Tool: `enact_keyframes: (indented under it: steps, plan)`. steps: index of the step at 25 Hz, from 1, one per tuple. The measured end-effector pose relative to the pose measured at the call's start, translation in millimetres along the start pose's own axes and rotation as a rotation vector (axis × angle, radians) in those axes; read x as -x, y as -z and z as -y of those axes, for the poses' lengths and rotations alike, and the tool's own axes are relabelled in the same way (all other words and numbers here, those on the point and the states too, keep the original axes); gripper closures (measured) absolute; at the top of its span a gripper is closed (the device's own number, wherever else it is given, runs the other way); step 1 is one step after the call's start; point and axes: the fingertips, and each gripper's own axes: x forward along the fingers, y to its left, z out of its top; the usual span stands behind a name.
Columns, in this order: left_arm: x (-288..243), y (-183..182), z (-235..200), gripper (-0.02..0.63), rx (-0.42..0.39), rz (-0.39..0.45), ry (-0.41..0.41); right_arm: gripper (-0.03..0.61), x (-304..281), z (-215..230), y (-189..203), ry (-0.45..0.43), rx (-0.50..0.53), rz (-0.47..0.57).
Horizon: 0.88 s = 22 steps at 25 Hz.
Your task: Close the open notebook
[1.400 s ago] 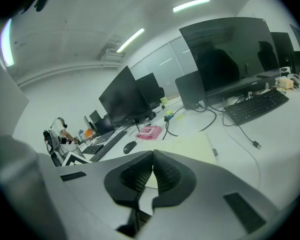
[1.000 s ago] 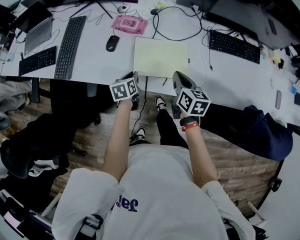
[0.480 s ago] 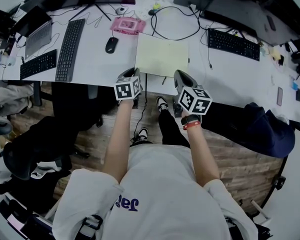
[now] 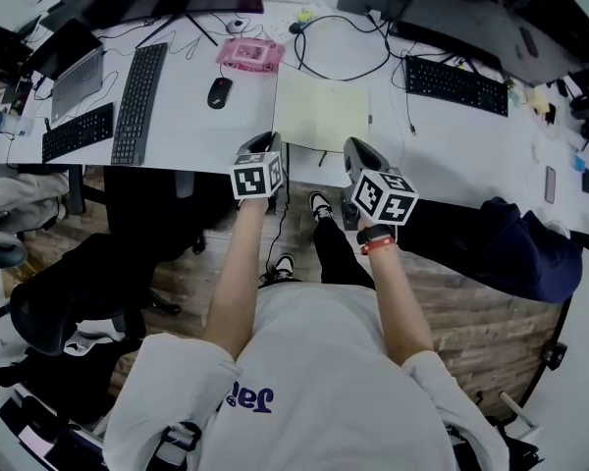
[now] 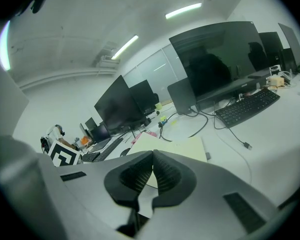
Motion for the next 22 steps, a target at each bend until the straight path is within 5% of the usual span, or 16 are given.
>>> enact_keyframes:
  steps: [22]
  plan:
    - [6.8,-20.0,69.2,0.578,-0.099,0.048,0.106,0.578,29.8,31.8,-20.5,0.073,-0.056,0.098]
